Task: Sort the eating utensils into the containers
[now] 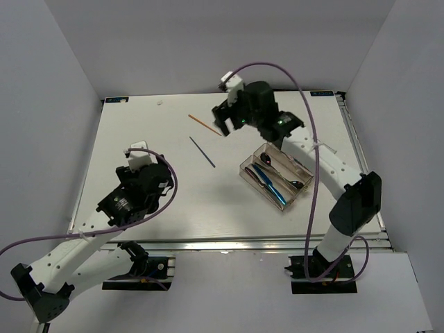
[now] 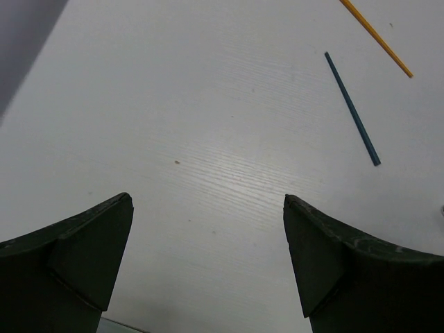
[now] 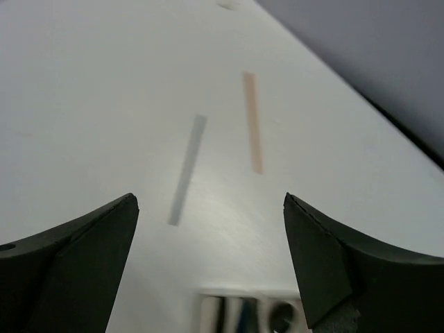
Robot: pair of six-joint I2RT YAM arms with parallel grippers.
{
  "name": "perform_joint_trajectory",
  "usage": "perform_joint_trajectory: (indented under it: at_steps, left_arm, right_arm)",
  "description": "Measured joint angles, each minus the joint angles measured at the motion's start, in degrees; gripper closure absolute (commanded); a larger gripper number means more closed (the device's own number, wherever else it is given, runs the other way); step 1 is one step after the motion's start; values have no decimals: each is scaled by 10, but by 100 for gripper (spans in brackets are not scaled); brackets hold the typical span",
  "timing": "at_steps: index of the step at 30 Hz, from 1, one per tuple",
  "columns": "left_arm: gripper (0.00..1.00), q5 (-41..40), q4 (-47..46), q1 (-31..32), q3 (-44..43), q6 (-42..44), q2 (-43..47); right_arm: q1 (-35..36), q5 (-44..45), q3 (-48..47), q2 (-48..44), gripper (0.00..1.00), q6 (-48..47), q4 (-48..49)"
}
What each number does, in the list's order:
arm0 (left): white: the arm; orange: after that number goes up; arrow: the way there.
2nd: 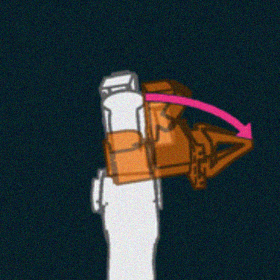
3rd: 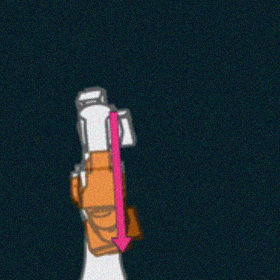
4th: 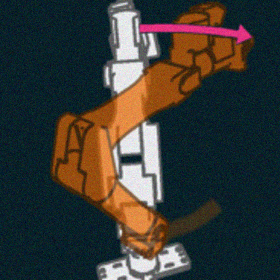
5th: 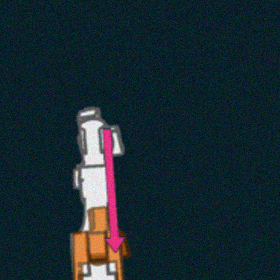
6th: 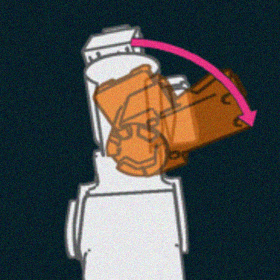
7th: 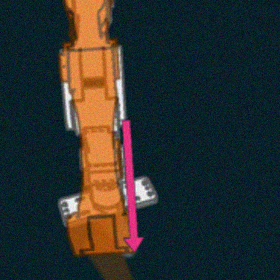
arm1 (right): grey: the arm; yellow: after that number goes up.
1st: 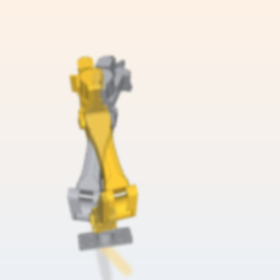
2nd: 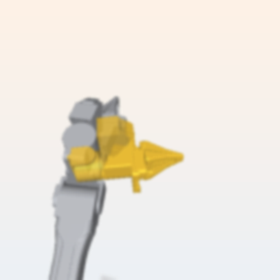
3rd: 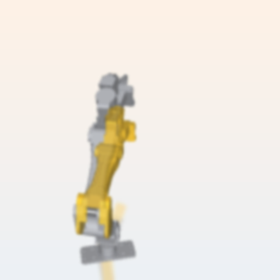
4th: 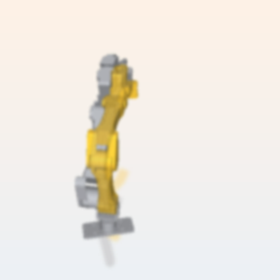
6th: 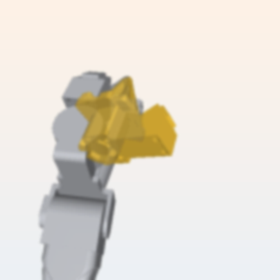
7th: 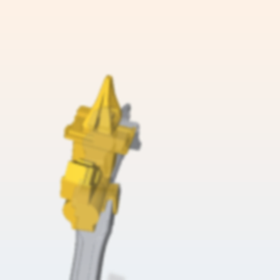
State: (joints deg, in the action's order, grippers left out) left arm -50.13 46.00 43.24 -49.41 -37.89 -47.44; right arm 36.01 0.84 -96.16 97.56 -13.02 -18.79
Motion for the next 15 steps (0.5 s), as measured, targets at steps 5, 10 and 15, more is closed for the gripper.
perform_joint_trajectory:
  at_steps: [5,10,15]
  left_arm:
    - [2,-60,20,0,-15,5,21]
    - [2,-68,9,0,3,13,73]
    - [4,-69,-1,0,3,21,46]
  right_arm:
    - [37,-113,-37,61,20,109,-10]
    - [56,-3,-185,247,23,141,-98]
    - [98,68,-249,345,35,141,-204]
